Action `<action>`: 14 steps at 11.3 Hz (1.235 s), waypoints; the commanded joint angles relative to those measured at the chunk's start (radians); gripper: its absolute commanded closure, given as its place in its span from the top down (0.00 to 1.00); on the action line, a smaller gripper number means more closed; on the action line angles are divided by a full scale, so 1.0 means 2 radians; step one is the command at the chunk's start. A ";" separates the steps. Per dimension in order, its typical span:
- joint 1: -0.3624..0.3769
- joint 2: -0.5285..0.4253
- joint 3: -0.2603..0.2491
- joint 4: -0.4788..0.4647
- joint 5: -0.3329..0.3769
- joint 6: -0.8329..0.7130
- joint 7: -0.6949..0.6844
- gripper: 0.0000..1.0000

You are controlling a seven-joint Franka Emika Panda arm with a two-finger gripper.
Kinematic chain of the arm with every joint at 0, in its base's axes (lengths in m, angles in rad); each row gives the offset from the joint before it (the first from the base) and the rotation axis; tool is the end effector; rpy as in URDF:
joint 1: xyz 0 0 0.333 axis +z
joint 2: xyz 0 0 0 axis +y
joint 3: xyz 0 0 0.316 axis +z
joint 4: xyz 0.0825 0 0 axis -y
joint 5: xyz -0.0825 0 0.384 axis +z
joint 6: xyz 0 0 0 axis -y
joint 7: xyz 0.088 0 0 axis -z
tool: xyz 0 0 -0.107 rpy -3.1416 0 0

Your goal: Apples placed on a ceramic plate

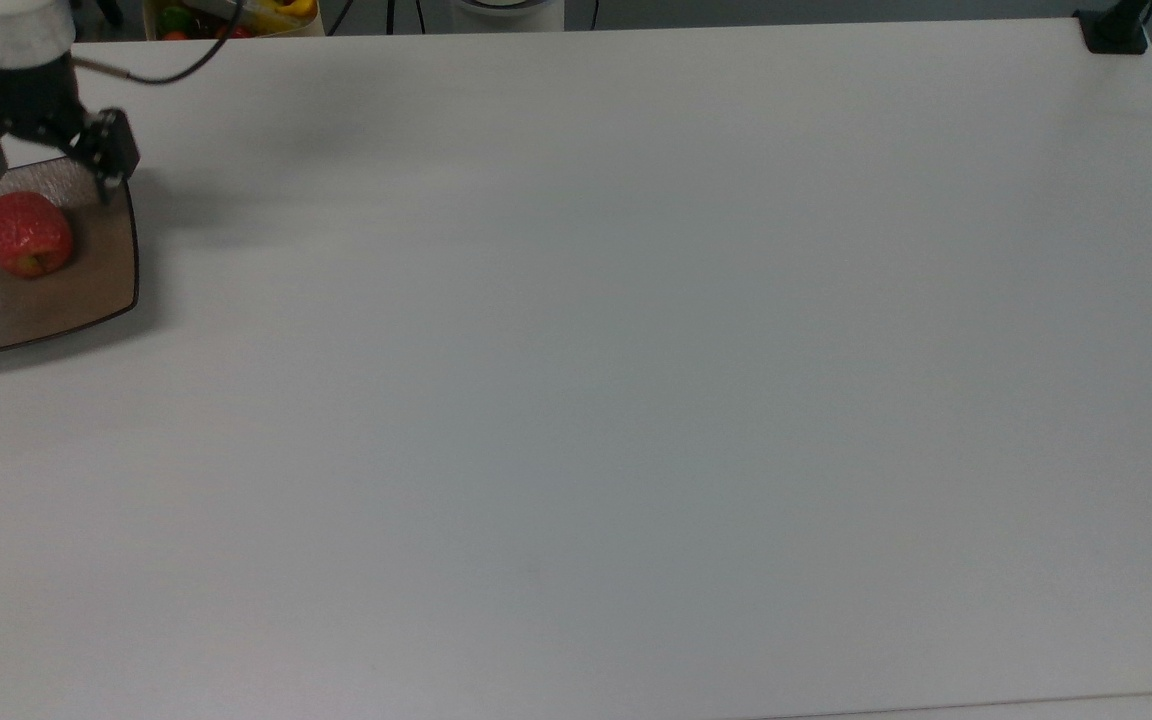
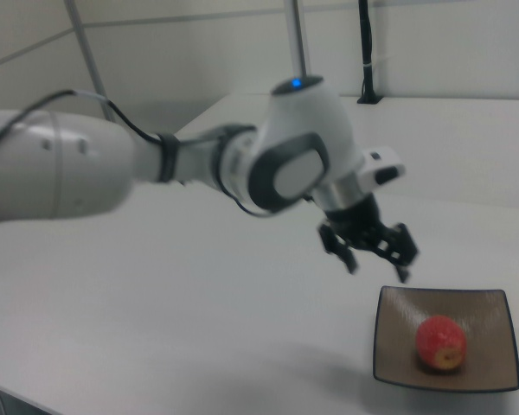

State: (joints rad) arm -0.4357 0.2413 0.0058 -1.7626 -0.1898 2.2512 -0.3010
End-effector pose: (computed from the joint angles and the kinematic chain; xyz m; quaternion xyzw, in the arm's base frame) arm 0.5890 -0.2761 0.4521 0.9891 -0.0138 0.0862 0.1184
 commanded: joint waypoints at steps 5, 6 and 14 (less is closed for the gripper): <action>0.089 -0.136 -0.004 -0.014 0.121 -0.211 0.087 1.00; 0.113 -0.135 -0.004 -0.014 0.121 -0.215 0.110 1.00; 0.258 -0.146 -0.023 -0.029 0.090 -0.232 0.142 1.00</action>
State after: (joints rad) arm 0.0269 -0.0223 0.0041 -1.7806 0.0019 1.7958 -0.0240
